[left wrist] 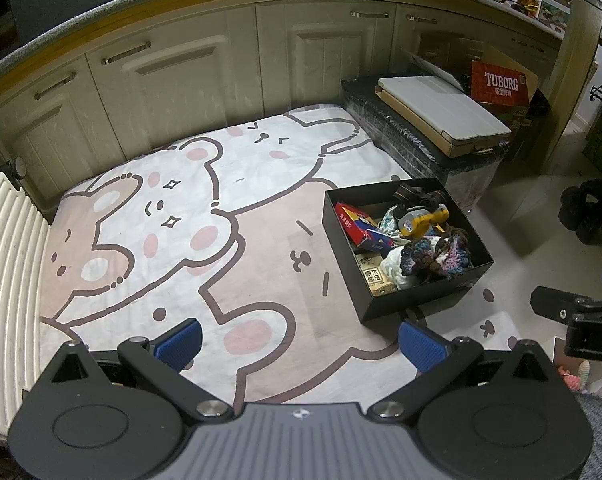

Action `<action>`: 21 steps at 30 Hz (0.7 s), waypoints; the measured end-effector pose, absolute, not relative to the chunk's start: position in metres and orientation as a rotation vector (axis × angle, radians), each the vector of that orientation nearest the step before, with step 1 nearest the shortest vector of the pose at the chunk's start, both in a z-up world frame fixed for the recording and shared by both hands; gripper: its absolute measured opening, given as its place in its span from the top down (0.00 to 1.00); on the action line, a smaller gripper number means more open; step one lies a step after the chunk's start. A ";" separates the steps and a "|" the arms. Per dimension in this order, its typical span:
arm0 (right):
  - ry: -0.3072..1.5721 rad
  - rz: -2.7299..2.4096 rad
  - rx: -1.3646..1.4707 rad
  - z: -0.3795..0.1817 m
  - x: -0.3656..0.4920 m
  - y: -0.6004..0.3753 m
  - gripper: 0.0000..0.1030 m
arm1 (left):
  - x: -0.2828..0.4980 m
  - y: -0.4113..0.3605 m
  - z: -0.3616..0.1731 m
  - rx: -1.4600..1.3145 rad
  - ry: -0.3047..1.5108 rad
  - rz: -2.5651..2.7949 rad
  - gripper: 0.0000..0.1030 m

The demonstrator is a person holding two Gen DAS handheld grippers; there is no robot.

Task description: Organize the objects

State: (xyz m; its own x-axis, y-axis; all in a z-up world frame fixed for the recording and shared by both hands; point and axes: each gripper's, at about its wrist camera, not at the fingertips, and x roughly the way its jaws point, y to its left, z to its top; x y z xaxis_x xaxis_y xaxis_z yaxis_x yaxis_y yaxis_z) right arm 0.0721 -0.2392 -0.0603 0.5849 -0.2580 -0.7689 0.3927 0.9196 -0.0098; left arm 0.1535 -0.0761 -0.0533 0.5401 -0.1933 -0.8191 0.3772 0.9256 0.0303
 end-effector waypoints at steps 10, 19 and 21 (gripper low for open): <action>0.867 -0.385 0.158 -0.061 0.072 -0.238 0.00 | 0.153 -0.076 -0.053 0.213 0.942 -0.340 0.00; 0.868 -0.385 0.161 -0.061 0.072 -0.238 0.00 | 0.153 -0.076 -0.054 0.212 0.942 -0.340 0.00; 0.870 -0.387 0.162 -0.062 0.072 -0.237 0.00 | 0.153 -0.076 -0.054 0.212 0.942 -0.340 0.00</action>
